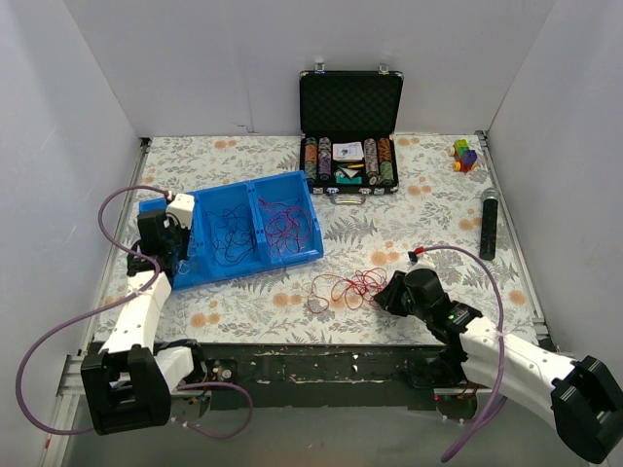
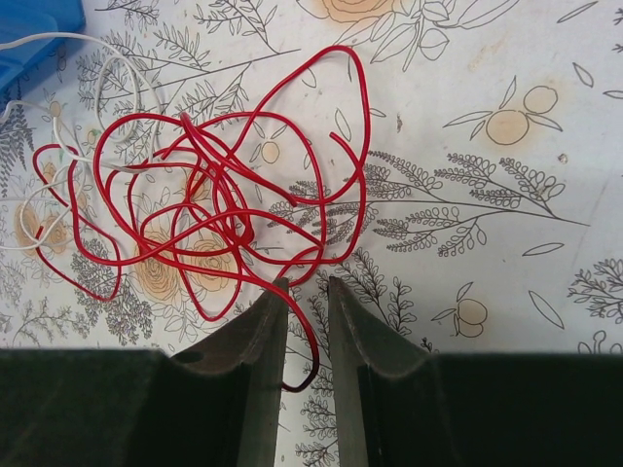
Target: Untangle the cables
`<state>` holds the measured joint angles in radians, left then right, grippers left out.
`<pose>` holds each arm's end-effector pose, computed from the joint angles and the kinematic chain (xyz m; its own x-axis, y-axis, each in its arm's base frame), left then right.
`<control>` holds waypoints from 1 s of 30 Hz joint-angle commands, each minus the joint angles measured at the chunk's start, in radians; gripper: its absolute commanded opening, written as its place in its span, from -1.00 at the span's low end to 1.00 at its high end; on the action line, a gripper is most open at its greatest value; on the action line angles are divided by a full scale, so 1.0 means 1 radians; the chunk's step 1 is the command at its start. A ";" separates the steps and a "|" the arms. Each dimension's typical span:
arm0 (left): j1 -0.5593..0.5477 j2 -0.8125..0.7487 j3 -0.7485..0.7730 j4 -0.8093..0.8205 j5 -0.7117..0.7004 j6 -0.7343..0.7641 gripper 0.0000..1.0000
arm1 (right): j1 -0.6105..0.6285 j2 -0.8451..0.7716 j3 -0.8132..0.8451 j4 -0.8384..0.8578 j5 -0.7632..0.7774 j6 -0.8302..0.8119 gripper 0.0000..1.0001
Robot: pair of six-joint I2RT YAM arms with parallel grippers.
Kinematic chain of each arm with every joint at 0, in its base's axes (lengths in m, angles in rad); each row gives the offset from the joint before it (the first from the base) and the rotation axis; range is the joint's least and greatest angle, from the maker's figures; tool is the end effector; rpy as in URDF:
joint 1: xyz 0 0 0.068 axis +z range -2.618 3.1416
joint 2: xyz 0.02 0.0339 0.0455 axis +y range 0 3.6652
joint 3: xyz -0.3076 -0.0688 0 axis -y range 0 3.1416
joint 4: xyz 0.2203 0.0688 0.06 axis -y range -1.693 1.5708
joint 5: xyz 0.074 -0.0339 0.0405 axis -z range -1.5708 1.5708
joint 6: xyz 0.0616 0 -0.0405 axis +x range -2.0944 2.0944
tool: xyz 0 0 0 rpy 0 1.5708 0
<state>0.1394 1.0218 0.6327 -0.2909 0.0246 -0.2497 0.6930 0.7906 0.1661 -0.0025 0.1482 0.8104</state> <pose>0.1899 0.0251 0.2626 -0.5737 -0.3300 -0.7496 -0.2701 0.9403 -0.2071 0.1033 0.0739 0.1728 -0.7023 0.3483 -0.6209 -0.0450 0.8486 0.5270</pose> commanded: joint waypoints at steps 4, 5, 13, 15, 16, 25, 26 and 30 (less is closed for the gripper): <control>0.006 0.067 0.058 0.049 -0.040 -0.065 -0.54 | -0.001 -0.007 0.001 -0.057 0.013 -0.007 -0.37; 0.005 0.067 0.070 0.041 -0.026 -0.050 -0.28 | -0.003 -0.005 0.000 -0.054 0.014 -0.008 -0.36; 0.003 -0.046 0.307 -0.118 0.282 0.047 0.64 | -0.003 0.015 -0.003 -0.036 0.002 -0.008 -0.37; -0.010 -0.086 0.360 -0.190 0.383 0.061 0.70 | -0.003 0.019 -0.011 -0.027 0.001 -0.007 -0.37; -0.035 -0.098 0.378 -0.221 0.418 0.069 0.71 | -0.003 0.021 -0.013 -0.027 0.001 -0.007 -0.37; -0.679 -0.040 0.365 -0.286 0.372 -0.049 0.72 | -0.003 0.012 -0.023 -0.037 0.007 0.004 -0.37; -0.746 -0.016 0.352 -0.262 0.341 -0.045 0.71 | -0.003 0.007 -0.025 -0.040 0.007 0.007 -0.37; -0.908 0.128 0.331 -0.128 0.236 -0.005 0.68 | -0.003 -0.002 -0.030 -0.053 0.007 0.016 -0.37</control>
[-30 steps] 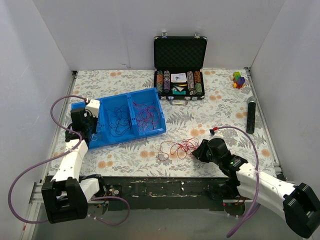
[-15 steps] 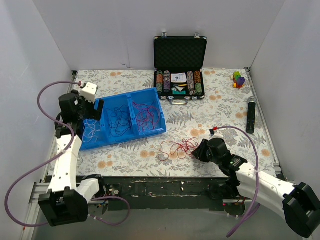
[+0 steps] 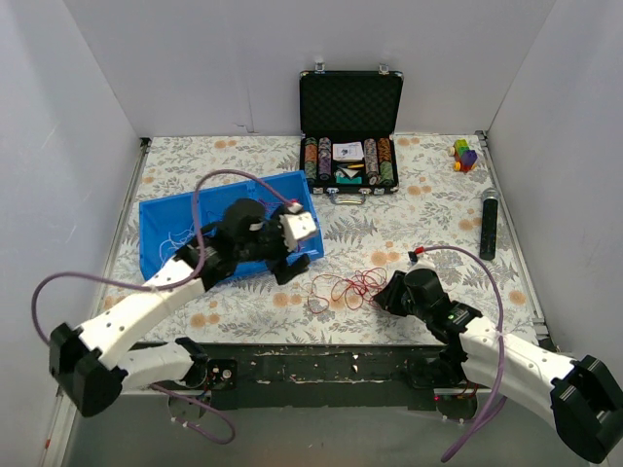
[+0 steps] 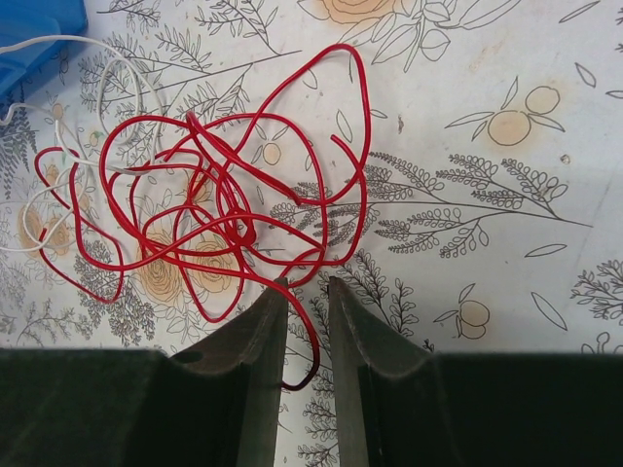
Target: Untangle the cables
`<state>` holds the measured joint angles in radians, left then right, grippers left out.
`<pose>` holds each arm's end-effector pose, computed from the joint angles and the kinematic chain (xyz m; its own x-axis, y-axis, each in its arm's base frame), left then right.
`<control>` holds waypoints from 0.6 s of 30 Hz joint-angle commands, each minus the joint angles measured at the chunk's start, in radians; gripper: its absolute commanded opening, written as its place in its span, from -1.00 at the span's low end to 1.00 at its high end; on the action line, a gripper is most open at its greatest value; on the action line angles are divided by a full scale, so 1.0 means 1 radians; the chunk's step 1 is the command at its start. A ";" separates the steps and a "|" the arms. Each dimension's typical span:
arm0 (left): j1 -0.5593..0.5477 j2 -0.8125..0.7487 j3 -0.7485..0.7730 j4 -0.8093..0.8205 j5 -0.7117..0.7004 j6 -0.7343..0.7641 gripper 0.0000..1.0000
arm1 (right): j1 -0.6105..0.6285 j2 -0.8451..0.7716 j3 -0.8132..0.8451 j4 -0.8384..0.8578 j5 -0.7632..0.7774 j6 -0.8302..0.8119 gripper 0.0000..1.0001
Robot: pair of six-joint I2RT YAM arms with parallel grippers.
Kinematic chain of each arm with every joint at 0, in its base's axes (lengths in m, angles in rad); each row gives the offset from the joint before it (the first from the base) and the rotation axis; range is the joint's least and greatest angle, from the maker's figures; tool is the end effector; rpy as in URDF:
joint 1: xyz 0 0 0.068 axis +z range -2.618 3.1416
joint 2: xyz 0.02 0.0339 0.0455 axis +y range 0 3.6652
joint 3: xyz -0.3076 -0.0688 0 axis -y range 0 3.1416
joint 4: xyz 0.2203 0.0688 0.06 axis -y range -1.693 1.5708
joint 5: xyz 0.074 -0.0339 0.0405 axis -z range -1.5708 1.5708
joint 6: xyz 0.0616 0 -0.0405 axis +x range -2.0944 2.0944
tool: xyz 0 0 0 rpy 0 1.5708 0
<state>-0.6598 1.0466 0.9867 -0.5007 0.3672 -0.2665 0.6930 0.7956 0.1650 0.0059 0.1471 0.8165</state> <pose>0.1452 -0.1406 0.3566 -0.6192 0.1693 -0.7668 0.6730 0.6174 -0.4072 0.1038 0.0745 0.1729 -0.7020 0.3541 -0.6179 -0.0422 0.8454 0.5324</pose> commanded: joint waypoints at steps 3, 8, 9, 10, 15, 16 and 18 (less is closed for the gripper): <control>-0.136 0.246 0.039 0.134 -0.112 0.007 0.61 | -0.003 -0.009 -0.032 -0.081 0.006 0.016 -0.37; -0.161 0.395 0.061 0.217 -0.111 0.024 0.64 | -0.003 -0.045 -0.035 -0.145 -0.017 0.026 -0.38; -0.164 0.411 0.056 0.231 -0.109 0.030 0.64 | -0.003 -0.055 -0.029 -0.170 -0.018 0.030 -0.38; -0.166 0.429 0.053 0.247 -0.112 0.032 0.64 | -0.003 -0.064 -0.019 -0.199 -0.012 0.032 -0.38; -0.167 0.487 0.046 0.327 -0.137 0.029 0.61 | -0.003 -0.098 0.007 -0.241 0.000 0.012 -0.39; -0.169 0.498 0.049 0.335 -0.139 0.029 0.60 | -0.003 -0.104 0.007 -0.238 -0.001 0.012 -0.38; -0.170 0.526 0.064 0.337 -0.139 0.024 0.58 | -0.004 -0.102 0.004 -0.225 -0.009 0.015 -0.38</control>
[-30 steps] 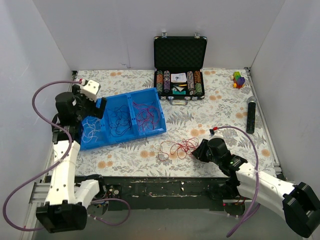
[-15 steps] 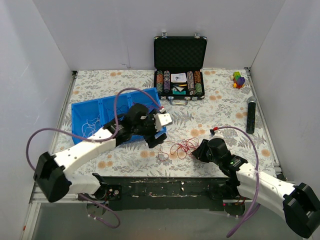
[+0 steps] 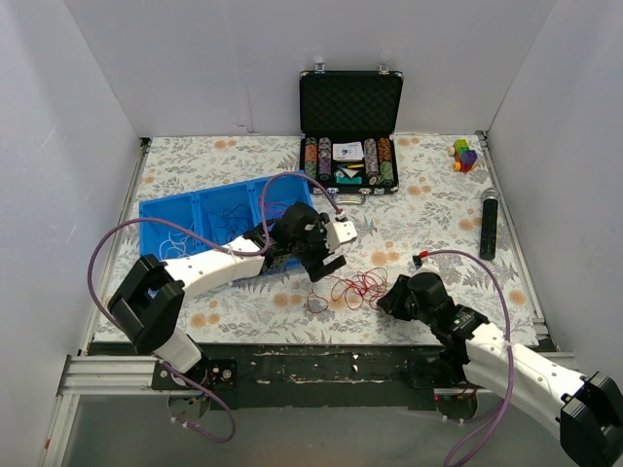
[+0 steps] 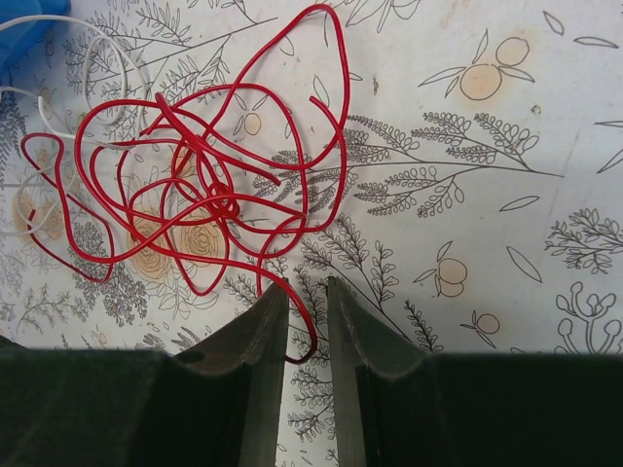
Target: Untangle the cables
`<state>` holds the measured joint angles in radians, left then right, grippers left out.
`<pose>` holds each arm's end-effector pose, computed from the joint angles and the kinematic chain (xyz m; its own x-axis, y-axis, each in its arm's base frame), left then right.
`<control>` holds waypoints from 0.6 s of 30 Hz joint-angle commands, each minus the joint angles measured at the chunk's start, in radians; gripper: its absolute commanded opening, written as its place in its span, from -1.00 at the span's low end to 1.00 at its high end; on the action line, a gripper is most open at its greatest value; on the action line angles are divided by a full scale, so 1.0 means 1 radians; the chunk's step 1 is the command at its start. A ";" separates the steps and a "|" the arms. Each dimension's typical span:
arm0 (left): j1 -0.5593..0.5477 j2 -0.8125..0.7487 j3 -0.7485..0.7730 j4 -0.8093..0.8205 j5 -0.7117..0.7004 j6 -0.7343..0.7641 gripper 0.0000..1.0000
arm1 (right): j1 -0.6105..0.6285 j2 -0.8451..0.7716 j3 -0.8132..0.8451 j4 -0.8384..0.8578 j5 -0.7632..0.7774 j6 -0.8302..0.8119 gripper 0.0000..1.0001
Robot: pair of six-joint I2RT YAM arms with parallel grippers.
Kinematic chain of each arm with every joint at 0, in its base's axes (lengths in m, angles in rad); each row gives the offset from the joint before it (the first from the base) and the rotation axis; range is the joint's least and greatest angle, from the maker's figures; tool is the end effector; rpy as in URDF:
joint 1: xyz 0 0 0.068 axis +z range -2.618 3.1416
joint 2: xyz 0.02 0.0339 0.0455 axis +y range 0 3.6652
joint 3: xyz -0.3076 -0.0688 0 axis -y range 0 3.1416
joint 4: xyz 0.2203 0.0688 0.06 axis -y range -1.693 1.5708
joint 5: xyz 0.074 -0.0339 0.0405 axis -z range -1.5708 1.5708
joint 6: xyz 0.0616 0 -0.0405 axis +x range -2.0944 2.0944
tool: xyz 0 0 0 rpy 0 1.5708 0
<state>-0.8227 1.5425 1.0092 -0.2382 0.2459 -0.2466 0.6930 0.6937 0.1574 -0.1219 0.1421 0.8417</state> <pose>0.2117 -0.2502 0.2674 -0.6625 0.3658 -0.6537 0.6888 0.6405 -0.3396 0.0904 0.0638 0.1666 -0.7209 0.3610 -0.5916 -0.0129 0.8465 0.5323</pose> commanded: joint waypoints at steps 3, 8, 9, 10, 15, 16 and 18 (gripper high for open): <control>-0.015 0.051 0.051 0.070 -0.019 0.009 0.52 | -0.003 0.007 0.008 -0.091 -0.018 -0.001 -0.38; -0.026 0.082 0.055 0.065 -0.036 -0.005 0.47 | -0.001 0.003 0.008 -0.094 -0.012 -0.001 -0.38; -0.029 0.087 0.052 0.071 -0.042 -0.006 0.43 | -0.003 -0.003 0.007 -0.094 -0.010 -0.003 -0.38; -0.030 0.091 0.051 0.077 -0.056 -0.005 0.42 | -0.003 -0.008 0.005 -0.096 -0.010 -0.001 -0.38; -0.035 0.116 0.049 0.102 -0.120 0.006 0.26 | -0.003 -0.023 0.001 -0.094 -0.012 0.002 -0.38; -0.038 0.122 0.049 0.108 -0.134 0.013 0.22 | -0.003 -0.026 -0.002 -0.093 -0.009 0.003 -0.38; -0.038 0.131 0.052 0.108 -0.151 0.030 0.08 | -0.003 -0.034 -0.005 -0.090 -0.007 0.002 -0.38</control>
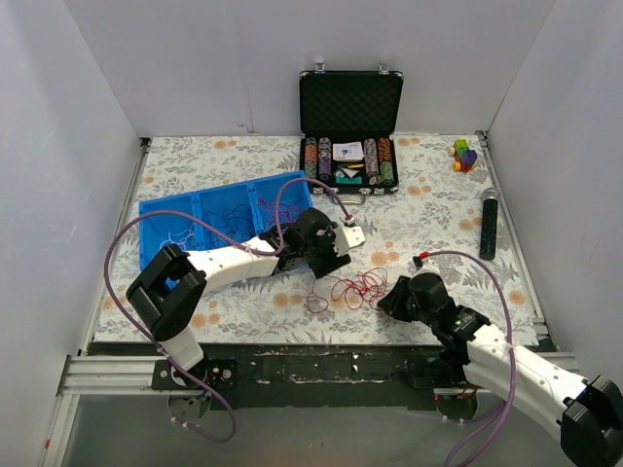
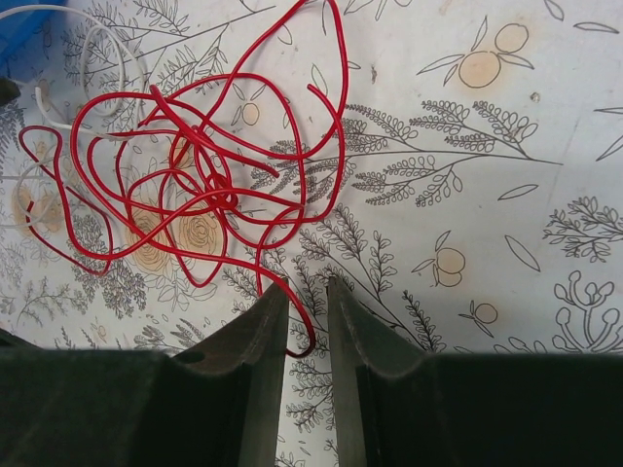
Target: Untangle the cables
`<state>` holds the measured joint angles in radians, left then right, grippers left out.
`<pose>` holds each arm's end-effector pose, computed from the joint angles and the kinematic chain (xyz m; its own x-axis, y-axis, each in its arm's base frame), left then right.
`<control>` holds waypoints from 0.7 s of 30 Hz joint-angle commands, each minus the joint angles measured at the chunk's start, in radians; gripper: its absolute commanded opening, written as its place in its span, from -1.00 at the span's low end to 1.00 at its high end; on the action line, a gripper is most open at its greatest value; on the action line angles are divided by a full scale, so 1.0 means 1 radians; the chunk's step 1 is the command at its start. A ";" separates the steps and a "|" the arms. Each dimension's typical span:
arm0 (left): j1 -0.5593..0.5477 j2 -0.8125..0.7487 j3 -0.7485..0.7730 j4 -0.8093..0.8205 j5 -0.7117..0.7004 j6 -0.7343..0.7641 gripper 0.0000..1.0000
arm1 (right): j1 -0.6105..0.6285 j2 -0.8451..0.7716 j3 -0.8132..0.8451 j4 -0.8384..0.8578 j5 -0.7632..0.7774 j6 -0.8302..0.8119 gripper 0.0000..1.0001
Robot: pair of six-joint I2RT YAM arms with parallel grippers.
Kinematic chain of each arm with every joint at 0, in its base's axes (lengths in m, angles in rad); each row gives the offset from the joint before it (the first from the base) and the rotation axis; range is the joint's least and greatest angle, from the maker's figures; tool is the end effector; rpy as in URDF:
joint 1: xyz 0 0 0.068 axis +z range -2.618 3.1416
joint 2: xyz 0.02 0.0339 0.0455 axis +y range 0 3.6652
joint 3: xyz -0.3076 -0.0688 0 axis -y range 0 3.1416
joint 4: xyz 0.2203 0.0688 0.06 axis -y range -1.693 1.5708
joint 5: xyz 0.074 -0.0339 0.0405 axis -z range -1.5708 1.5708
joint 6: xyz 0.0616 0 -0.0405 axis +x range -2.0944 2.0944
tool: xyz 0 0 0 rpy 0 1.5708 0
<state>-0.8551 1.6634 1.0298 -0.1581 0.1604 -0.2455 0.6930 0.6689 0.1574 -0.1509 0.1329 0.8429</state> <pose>0.2263 -0.2753 0.2418 -0.6518 0.3840 -0.6539 0.6806 0.6767 -0.2810 0.0873 0.0619 0.1657 -0.7275 0.3577 -0.5854 -0.0146 0.8451 0.5345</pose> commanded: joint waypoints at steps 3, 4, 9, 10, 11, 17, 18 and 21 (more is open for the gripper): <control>-0.009 0.012 0.052 0.006 -0.070 0.040 -0.16 | -0.003 -0.020 -0.010 -0.059 0.010 -0.001 -0.38; -0.010 0.013 0.058 -0.010 -0.068 0.040 -0.20 | -0.003 -0.020 -0.007 -0.059 0.011 -0.002 -0.37; -0.022 0.021 0.064 -0.089 -0.067 0.044 -0.48 | -0.003 -0.011 -0.002 -0.053 0.017 -0.005 -0.37; -0.027 0.012 0.052 -0.089 -0.058 0.048 -0.57 | -0.003 -0.009 -0.004 -0.053 0.017 -0.005 -0.37; -0.033 0.001 0.041 -0.084 -0.047 0.049 -0.66 | -0.003 -0.009 -0.002 -0.053 0.019 -0.007 -0.38; -0.084 -0.091 0.033 -0.096 0.011 0.049 -0.95 | -0.004 -0.015 -0.002 -0.059 0.028 -0.010 -0.38; -0.090 -0.105 0.036 -0.103 0.010 0.048 -1.00 | -0.003 -0.017 -0.002 -0.064 0.028 -0.010 -0.37; -0.094 -0.139 0.026 -0.121 0.025 0.029 -1.00 | -0.003 -0.026 -0.005 -0.075 0.031 -0.005 -0.38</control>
<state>-0.9382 1.6245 1.0702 -0.2573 0.1459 -0.2054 0.6930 0.6533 0.1566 -0.1669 0.1360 0.8421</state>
